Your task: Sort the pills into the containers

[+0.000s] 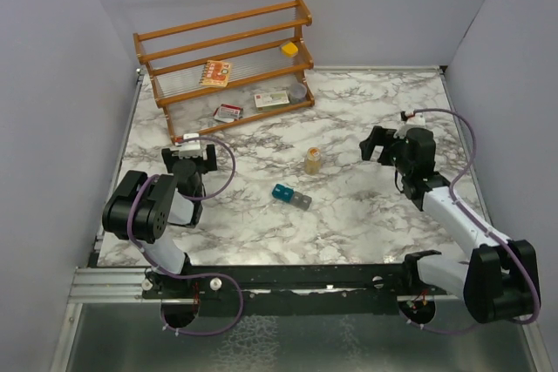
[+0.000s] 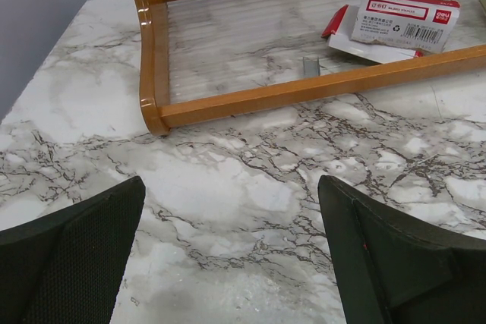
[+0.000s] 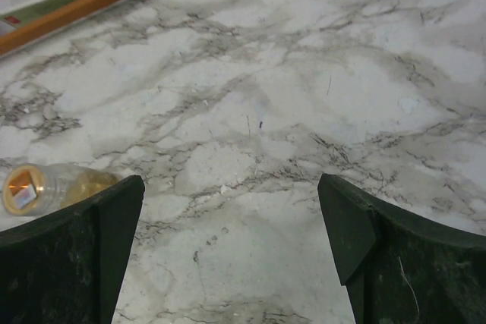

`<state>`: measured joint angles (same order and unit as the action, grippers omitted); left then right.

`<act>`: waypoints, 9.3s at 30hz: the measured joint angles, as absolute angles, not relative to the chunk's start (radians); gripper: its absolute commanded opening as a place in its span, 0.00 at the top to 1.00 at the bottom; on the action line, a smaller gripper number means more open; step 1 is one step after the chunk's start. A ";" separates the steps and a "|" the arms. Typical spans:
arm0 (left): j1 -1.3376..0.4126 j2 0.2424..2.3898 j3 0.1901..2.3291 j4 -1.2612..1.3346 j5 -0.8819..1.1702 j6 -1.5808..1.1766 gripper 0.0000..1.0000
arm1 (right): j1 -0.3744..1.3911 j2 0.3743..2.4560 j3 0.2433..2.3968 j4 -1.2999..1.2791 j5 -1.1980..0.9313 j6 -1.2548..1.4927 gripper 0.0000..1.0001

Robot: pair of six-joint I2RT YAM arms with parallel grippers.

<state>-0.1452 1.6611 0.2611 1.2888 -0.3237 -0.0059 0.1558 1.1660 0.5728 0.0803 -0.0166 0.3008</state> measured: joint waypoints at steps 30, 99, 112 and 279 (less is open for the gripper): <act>-0.192 0.783 0.336 0.408 0.037 -0.298 0.01 | 0.327 0.904 0.564 -0.004 -0.421 0.204 0.08; -0.197 0.723 0.108 0.408 0.298 -0.668 0.01 | 0.889 1.493 0.670 -0.002 0.097 0.192 0.35; -0.197 0.722 0.108 0.408 0.299 -0.675 0.01 | 0.889 1.501 0.670 0.000 0.096 0.186 0.38; -0.461 1.210 0.369 0.733 0.661 -1.106 0.79 | 0.950 1.167 0.799 -0.287 -0.004 0.102 0.99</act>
